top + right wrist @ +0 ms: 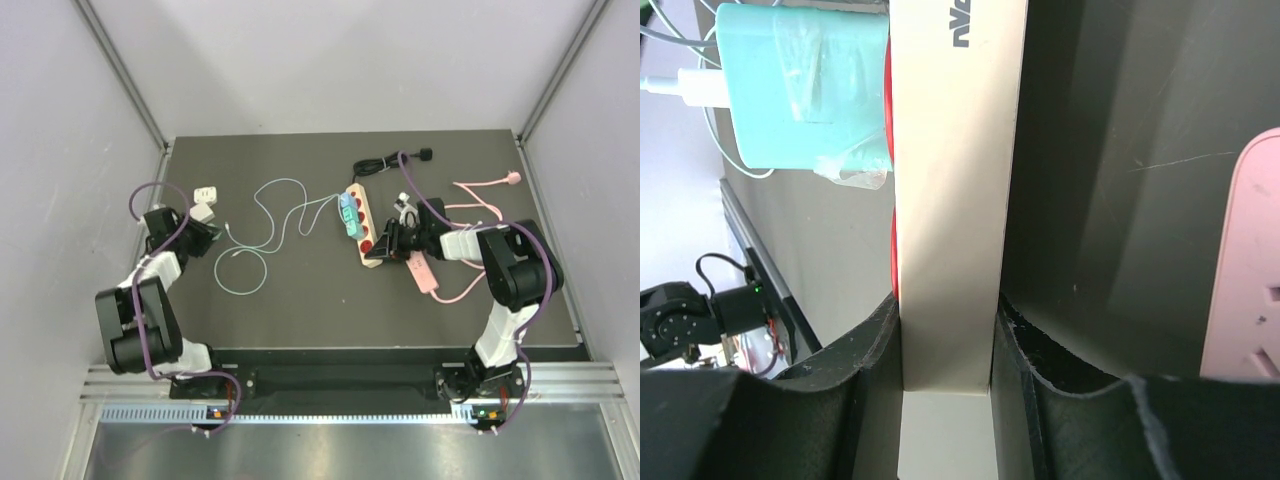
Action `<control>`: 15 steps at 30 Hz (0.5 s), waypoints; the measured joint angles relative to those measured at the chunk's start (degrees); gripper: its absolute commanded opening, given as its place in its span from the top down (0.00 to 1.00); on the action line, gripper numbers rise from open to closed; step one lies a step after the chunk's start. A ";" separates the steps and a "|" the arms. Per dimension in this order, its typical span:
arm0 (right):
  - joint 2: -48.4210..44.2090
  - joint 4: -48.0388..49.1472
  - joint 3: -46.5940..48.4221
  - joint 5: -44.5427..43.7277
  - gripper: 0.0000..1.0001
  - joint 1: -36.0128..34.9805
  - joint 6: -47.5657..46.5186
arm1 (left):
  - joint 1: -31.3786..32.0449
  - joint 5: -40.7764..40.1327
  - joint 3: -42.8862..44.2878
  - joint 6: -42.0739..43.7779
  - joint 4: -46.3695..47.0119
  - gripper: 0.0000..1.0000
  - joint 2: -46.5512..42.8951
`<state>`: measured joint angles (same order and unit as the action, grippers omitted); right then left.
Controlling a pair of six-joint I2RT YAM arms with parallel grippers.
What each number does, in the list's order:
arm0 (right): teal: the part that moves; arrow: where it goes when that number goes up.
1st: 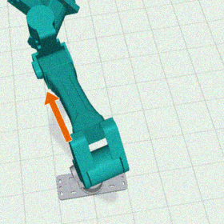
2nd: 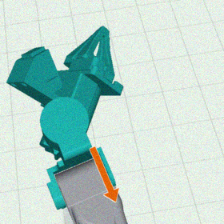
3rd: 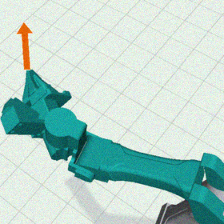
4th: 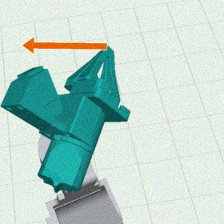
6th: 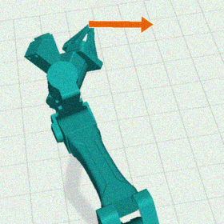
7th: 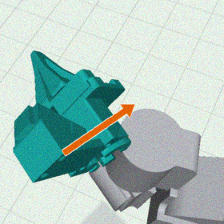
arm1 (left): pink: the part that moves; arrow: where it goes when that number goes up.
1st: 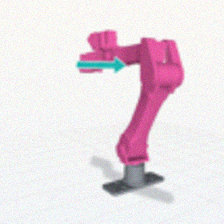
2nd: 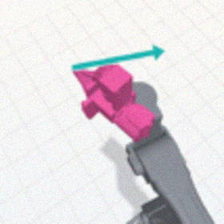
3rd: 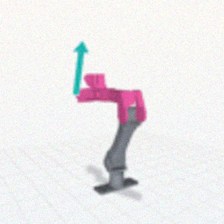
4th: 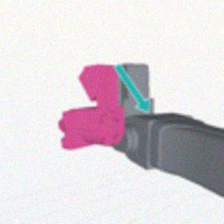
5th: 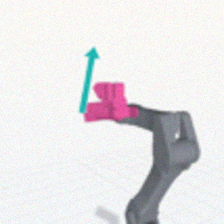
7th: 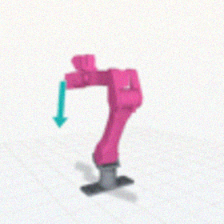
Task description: Pull the plug off the socket
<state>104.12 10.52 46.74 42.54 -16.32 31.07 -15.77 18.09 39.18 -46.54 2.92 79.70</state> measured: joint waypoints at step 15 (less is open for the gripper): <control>0.59 0.70 0.00 1.33 1.00 0.13 0.00 | -4.94 -2.64 7.91 0.13 4.20 0.50 17.46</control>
<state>104.71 11.22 46.74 43.88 -16.19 31.07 -20.71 15.44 47.09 -46.41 7.11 97.17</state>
